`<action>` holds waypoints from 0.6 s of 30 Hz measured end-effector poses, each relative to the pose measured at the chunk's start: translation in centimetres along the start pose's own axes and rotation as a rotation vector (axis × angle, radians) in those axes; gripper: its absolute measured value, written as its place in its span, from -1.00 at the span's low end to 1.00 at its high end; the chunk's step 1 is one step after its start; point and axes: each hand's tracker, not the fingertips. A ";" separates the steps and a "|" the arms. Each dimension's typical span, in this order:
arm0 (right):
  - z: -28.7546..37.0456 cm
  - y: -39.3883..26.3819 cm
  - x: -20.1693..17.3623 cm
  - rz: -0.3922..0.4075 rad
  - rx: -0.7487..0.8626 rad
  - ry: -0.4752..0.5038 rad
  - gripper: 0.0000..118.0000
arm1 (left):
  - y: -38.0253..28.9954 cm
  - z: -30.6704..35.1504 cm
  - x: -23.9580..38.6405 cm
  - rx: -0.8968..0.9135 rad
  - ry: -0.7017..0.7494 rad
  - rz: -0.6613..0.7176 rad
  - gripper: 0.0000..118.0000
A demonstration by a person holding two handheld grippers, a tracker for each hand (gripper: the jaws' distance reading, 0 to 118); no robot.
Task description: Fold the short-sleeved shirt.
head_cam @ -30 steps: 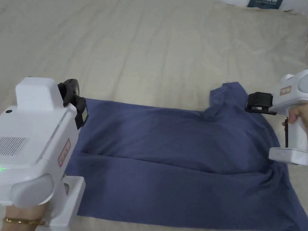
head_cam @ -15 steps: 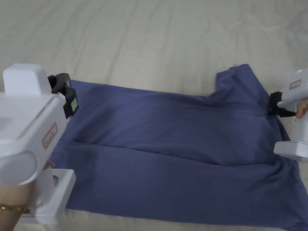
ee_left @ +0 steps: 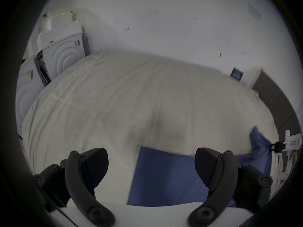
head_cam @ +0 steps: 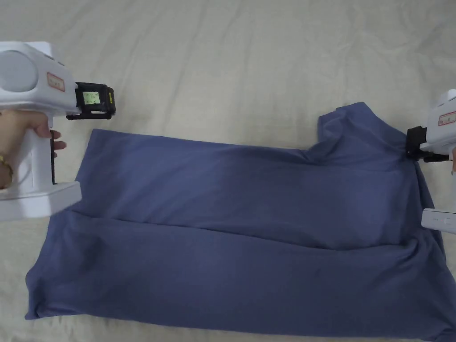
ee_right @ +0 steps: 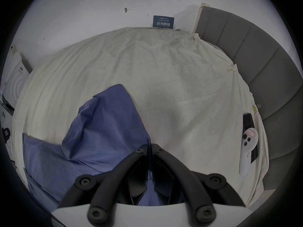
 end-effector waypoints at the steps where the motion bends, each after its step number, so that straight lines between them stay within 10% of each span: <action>1: -0.1 -0.1 0.1 -0.010 0.002 0.003 -0.95 | 0.2 -0.8 0.3 -0.040 0.034 -0.013 0.86; 10: -1.2 -0.4 0.3 -0.032 -0.009 0.015 -0.95 | 0.6 -6.5 0.4 -0.196 0.083 0.009 0.58; 16: -1.8 -0.6 0.1 -0.018 -0.022 0.006 -0.95 | 0.0 -7.5 1.8 -0.255 0.022 -0.022 -0.62; 18: -1.8 -0.6 0.1 -0.015 -0.026 0.004 -0.95 | -0.2 -7.6 2.0 -0.264 0.000 -0.013 -0.69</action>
